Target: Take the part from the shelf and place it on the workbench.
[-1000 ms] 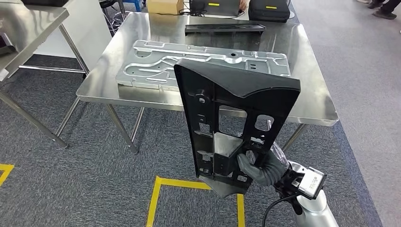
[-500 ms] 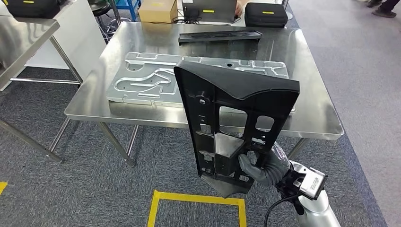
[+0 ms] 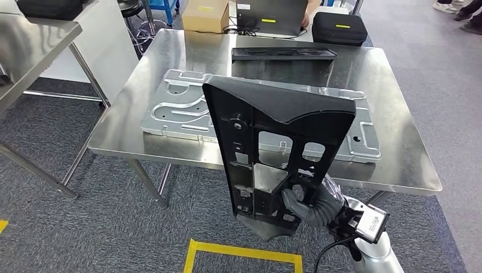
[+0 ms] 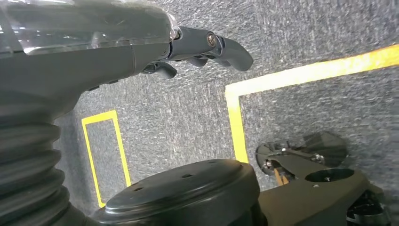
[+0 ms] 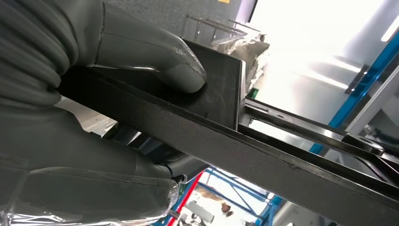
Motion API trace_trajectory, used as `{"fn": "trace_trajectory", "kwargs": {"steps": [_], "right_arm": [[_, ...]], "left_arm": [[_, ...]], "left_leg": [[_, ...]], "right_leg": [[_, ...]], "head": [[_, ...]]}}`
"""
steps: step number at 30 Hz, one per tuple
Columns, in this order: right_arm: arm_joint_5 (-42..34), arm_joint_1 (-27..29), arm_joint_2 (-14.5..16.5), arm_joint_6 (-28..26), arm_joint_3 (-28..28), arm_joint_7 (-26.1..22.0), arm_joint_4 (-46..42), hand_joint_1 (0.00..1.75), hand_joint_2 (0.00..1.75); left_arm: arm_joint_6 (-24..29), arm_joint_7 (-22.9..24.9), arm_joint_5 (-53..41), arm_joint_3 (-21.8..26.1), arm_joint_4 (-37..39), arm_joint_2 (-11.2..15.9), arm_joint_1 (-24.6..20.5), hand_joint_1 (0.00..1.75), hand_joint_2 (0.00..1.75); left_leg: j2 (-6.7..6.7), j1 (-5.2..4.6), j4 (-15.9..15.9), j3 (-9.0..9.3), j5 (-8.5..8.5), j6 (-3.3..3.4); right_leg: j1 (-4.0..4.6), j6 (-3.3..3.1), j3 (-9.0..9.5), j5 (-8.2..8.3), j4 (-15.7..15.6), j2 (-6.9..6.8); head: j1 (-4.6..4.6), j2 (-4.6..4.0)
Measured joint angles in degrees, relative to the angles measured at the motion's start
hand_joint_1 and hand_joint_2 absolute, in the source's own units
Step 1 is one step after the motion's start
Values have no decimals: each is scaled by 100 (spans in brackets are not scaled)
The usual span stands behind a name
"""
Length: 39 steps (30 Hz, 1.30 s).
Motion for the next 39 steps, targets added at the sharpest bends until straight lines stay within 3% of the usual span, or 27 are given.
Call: {"fn": "trace_trajectory", "kwargs": {"steps": [1, 2, 5, 7, 9, 11, 12, 13, 15, 17, 20, 22, 26, 28, 30, 31, 32, 33, 34, 36, 39], "right_arm": [[-3, -15, 1, 8, 10, -2, 12, 175, 175], [-7, -37, 1, 15, 22, -3, 22, 175, 175], [-11, -172, -1, 19, 57, -8, 38, 175, 175], [47, -300, -5, -14, 64, -9, 60, 175, 175], [146, -452, -7, -80, 64, 13, 97, 175, 175], [210, -659, -7, -143, 43, 80, 150, 175, 175], [222, -801, -7, -163, 24, 121, 186, 175, 175], [224, -965, -7, -175, 1, 173, 230, 175, 175], [216, -1337, -7, -196, -40, 271, 329, 175, 175], [246, -1713, -7, -248, -75, 377, 449, 175, 175], [577, -2257, 3, -574, -157, 515, 621, 175, 175], [976, -2576, 27, -928, -225, 575, 712, 175, 175], [1301, -2753, 48, -1174, -270, 610, 765, 175, 175], [1704, -2831, 59, -1436, -297, 621, 816, 175, 175], [2973, -2914, 76, -2155, -355, 688, 939, 175, 175], [3669, -2927, 84, -2514, -381, 736, 997, 175, 175], [4290, -2929, 92, -2803, -400, 800, 1057, 175, 175], [4719, -2933, 103, -2970, -408, 858, 1115, 175, 175], [5132, -2938, 112, -3109, -413, 925, 1194, 175, 175], [5942, -2948, 125, -3377, -409, 1090, 1417, 175, 175], [7063, -2994, 122, -3838, -322, 1387, 1884, 175, 175]], "left_arm": [[4, 6, 19, 4, 1, -3, 7, 0, 175], [11, 6, 38, 7, 1, -6, 10, 0, 175], [32, -52, 72, 19, 0, -5, -7, 0, 175], [23, -125, 75, 31, -1, -3, -15, 0, 175], [-8, -190, 77, 41, -1, 3, -30, 0, 175], [-40, -241, 76, 45, -1, 13, -62, 0, 175], [-54, -258, 75, 46, -1, 19, -76, 0, 175], [-62, -268, 73, 46, -1, 21, -78, 0, 175], [-71, -269, 71, 46, -1, 25, -63, 0, 175], [-71, -252, 74, 48, -1, 27, -54, 0, 175], [-70, -223, 73, 53, -1, 26, -70, 0, 175], [-73, -213, 67, 53, -1, 17, -70, 0, 175], [-78, -209, 63, 53, -1, 15, -68, 0, 175], [-85, -209, 61, 53, -1, 15, -65, 0, 175], [-121, -213, 43, 53, -1, 15, -47, 0, 175], [-140, -215, 30, 53, -1, 14, -36, 0, 175], [-158, -217, 16, 53, -1, 10, -21, 0, 175], [-167, -218, 8, 53, 0, 5, -13, 0, 175], [-173, -221, 4, 53, 1, 0, -8, 0, 175], [-178, -225, -1, 53, 1, -6, -11, 0, 175], [-178, -226, -13, 53, -1, -4, -19, 0, 175]], "left_leg": [[-1, -1, -5, 50, -67, -24], [-1, 0, 2, 113, -107, -53], [10, 5, 151, 198, -90, -151], [13, 18, 608, -45, -112, -203], [16, 48, 1280, -514, -368, -259], [20, 77, 1646, -885, -634, -324], [21, 91, 1583, -951, -594, -350], [22, 106, 1349, -937, -398, -368], [28, 134, 630, -825, 214, -389], [48, 124, 205, -774, 502, -331], [55, 98, 156, -786, 535, -172], [60, 106, 121, -759, 535, -113], [68, 106, 108, -744, 523, -82], [75, 93, 109, -733, 504, -56], [77, 43, 109, -635, 417, -10], [76, 14, 108, -564, 361, 4], [77, -5, 102, -500, 306, 6], [81, -17, 100, -463, 272, -7], [90, -19, 95, -448, 250, -26], [115, -16, 73, -437, 228, -76], [109, -30, 205, -465, 110, -165]], "right_leg": [[35, -37, 55, 210, -232, 0], [63, -66, 91, 316, -351, 3], [60, -129, 268, 263, -441, 29], [24, -176, 399, 224, -496, 32], [5, -198, 470, 152, -518, 31], [-15, -185, 548, 68, -518, 36], [-28, -171, 604, 24, -518, 45], [-46, -151, 667, -21, -517, 57], [-75, -91, 778, -109, -502, 83], [-78, -13, 788, -165, -478, 102], [-73, 104, 762, -225, -467, 98], [-81, 153, 683, -337, -292, 70], [-81, 167, 532, -473, -15, 44], [-74, 172, 261, -619, 428, 43], [-46, 134, -123, -452, 777, 43], [-19, 86, -164, -191, 624, 43], [15, 17, -84, 99, 280, 41], [54, -43, 35, 268, -49, 37], [89, -96, 115, 333, -262, 33], [129, -150, 159, 298, -399, 36], [54, -172, 305, 287, -570, 39]], "head": [[0, 0], [1, 0], [2, 0], [1, 0], [-1, 0], [-1, 0], [-1, 0], [-1, 0], [-1, 0], [-1, 0], [0, 0], [0, 0], [-1, 0], [-1, 0], [-1, 0], [0, 0], [-1, 0], [-1, 0], [-2, 0], [-3, 0], [-3, 0]]}}
